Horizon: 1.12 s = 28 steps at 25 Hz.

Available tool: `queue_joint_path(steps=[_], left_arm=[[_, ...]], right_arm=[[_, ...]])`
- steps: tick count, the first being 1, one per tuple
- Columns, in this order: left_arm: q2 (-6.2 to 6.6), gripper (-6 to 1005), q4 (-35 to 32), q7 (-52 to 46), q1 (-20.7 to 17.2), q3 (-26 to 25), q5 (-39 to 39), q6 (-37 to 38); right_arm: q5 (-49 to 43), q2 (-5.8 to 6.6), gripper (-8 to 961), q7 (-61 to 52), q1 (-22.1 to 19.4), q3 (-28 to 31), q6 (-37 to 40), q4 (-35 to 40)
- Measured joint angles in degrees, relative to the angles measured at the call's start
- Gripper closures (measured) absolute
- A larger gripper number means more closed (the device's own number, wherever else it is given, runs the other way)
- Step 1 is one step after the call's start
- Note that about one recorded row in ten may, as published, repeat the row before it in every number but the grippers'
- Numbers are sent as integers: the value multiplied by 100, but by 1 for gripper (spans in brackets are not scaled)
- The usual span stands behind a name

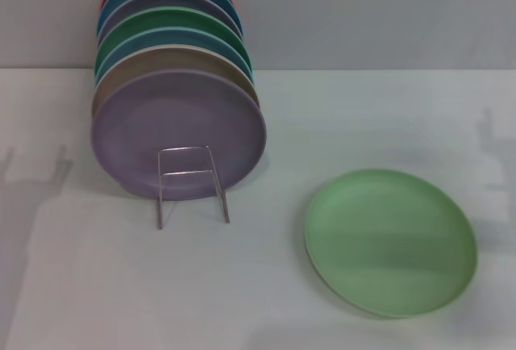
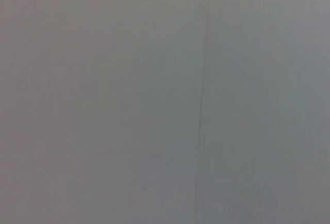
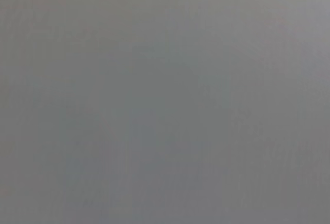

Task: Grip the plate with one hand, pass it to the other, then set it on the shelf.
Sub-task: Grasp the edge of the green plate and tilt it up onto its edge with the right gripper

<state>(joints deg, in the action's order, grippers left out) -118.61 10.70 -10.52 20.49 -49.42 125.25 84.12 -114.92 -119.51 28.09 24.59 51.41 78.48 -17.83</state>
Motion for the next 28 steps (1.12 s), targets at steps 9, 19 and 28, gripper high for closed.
queue_joint_path(steps=[9, 19, 28], left_arm=[[4, 166, -18, 4, -10, 14, -1, -4], [5, 166, -25, 7, -43, 11, -1, -50], [5, 166, -16, 7, -21, 11, 0, -33]], right_arm=[[33, 55, 337, 967, -567, 579, -1548, -1968], [-16, 66, 343, 1660, -945, 2530, -6126, -4120], [-476, 74, 353, 1360, -866, 4461, -10460, -4980]])
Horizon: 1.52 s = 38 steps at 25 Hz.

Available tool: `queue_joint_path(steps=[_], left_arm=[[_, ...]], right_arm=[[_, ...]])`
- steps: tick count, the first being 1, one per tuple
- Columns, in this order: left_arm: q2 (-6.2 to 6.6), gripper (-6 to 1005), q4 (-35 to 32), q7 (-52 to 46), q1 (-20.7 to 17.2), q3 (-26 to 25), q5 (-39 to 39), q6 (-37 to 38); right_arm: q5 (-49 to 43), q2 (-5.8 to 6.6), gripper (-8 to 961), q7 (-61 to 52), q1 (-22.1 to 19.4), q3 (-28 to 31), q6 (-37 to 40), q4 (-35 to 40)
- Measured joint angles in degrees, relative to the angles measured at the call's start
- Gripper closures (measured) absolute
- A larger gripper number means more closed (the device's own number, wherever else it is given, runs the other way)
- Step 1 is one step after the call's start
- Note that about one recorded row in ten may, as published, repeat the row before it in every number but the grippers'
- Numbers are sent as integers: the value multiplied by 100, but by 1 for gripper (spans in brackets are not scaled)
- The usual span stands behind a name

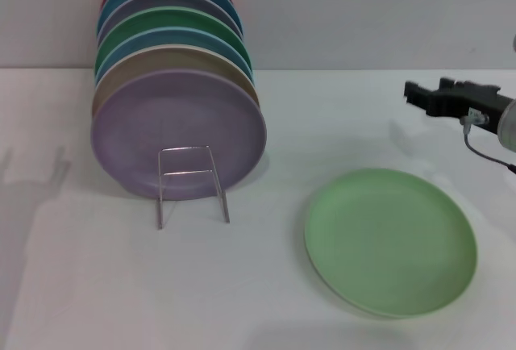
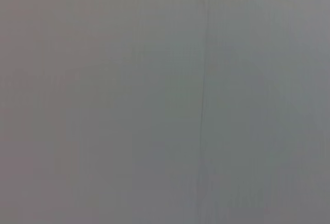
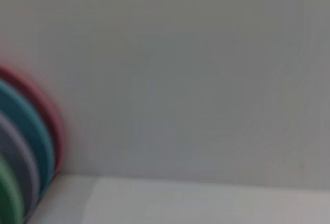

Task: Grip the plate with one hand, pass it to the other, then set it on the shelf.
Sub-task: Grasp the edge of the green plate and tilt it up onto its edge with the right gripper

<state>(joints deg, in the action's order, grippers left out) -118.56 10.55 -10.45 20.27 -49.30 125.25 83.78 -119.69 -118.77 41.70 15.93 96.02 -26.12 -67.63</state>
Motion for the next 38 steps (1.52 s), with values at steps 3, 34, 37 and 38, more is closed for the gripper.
queue_joint_path(steps=[3, 34, 37, 38], left_arm=[[0, 167, 5, 0, 14, -12, -1, -16], [0, 167, 61, -9, 56, -227, -51, 110], [0, 168, 61, -7, 57, -231, -53, 121], [0, 168, 61, -7, 59, -234, -54, 121]], right_arm=[[-798, 7, 360, -753, 28, 528, -1353, -566], [-3048, 189, 434, -2154, 1445, 2422, -5481, 331], [-3048, 193, 441, -2090, 1526, 2424, -5414, 523], [-3049, 193, 444, -2080, 1539, 2425, -5404, 573]])
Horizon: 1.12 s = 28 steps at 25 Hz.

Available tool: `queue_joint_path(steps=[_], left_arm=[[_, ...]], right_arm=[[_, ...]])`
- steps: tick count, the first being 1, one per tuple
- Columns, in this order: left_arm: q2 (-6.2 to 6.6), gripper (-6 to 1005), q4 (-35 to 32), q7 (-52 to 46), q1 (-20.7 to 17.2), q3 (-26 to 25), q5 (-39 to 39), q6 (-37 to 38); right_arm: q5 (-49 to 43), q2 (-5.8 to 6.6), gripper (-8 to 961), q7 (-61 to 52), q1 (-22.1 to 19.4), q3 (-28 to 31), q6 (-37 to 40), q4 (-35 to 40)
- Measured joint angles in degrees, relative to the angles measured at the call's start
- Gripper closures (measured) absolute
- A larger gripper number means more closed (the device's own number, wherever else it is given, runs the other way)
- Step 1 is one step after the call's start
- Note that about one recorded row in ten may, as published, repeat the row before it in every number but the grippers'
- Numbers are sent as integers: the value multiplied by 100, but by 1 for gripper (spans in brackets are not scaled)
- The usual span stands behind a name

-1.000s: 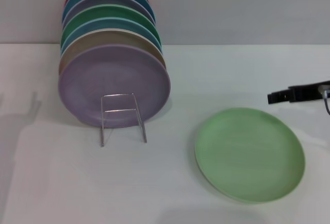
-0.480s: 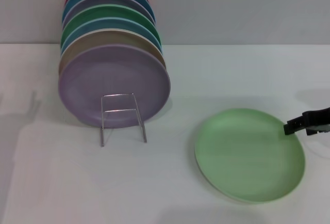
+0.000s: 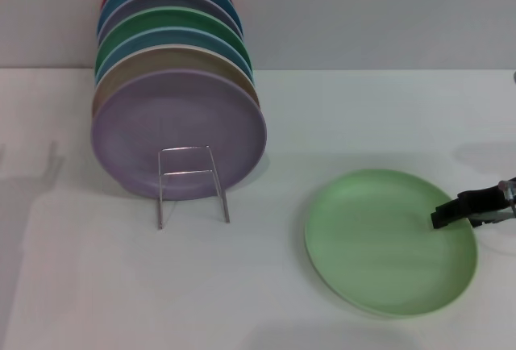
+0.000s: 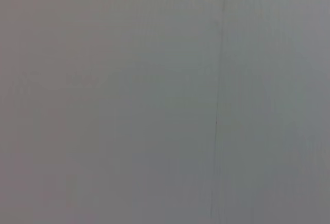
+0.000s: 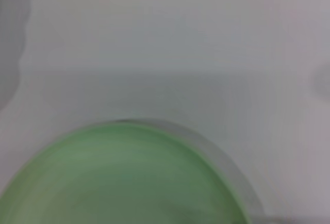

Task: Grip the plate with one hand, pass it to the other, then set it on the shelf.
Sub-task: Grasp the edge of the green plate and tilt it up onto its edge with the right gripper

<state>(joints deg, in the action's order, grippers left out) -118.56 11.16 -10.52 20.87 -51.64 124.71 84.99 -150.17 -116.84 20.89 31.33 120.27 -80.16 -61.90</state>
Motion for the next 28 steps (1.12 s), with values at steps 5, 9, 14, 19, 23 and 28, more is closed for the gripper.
queue_joint_path(steps=[5, 9, 14, 19, 23, 28], left_arm=[[4, 168, -7, 2, 21, -14, 0, 14], [6, 168, -9, 5, 23, -14, 0, 38], [9, 168, -9, 7, 22, -13, 0, 43], [9, 168, -9, 7, 22, -12, 0, 52], [9, 168, -9, 7, 22, -13, 1, 53], [9, 168, -9, 7, 22, -12, 0, 56]], right_arm=[[0, 3, 456, 6, 35, 5, 44, 106], [-22, 3, 465, -6, 22, 12, 15, 66], [-26, 3, 477, -13, 26, 15, 5, 64], [-31, 3, 593, -13, 23, 15, -2, 64], [-67, 9, 686, -13, 20, 14, -4, 71], [-97, 11, 819, 3, -3, 14, 0, 59]])
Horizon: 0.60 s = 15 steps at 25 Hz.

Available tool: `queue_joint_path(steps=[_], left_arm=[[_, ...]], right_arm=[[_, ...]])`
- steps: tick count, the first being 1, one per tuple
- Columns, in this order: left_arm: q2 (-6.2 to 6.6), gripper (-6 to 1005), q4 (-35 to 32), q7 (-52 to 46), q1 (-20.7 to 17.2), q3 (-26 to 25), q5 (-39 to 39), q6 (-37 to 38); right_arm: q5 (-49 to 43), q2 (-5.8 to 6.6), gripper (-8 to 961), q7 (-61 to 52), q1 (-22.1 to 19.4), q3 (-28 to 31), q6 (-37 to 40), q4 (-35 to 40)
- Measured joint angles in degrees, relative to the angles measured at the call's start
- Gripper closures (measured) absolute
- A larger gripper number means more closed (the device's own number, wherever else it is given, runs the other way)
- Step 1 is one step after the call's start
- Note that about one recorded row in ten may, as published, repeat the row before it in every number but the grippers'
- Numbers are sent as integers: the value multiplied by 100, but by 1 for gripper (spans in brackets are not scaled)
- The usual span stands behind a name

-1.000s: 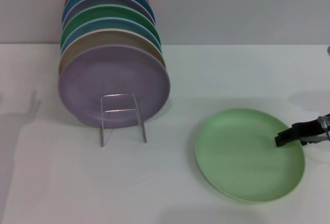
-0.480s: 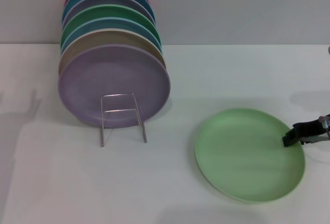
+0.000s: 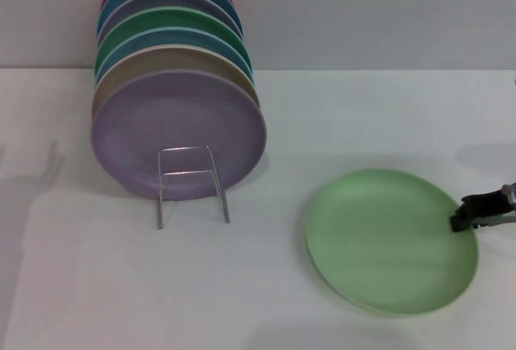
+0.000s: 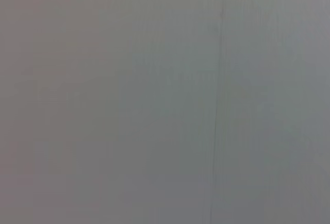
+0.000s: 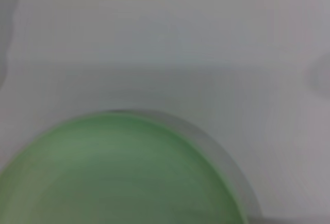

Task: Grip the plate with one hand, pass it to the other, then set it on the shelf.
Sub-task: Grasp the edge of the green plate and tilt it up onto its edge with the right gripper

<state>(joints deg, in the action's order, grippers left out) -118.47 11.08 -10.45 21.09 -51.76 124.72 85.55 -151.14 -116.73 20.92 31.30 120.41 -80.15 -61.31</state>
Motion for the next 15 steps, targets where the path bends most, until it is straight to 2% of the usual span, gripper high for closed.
queue_joint_path(steps=[5, 10, 15], left_arm=[[0, 169, 0, 0, 0, 0, 0, 16], [0, 169, 0, 0, -3, 0, 0, 36], [0, 169, 0, 0, -27, 0, 17, 115]], right_arm=[[11, -49, 832, 77, -90, 0, 25, -220], [29, -68, 934, 81, -119, 0, 31, -356], [42, -188, 934, 130, -379, -2, 181, -1204]])
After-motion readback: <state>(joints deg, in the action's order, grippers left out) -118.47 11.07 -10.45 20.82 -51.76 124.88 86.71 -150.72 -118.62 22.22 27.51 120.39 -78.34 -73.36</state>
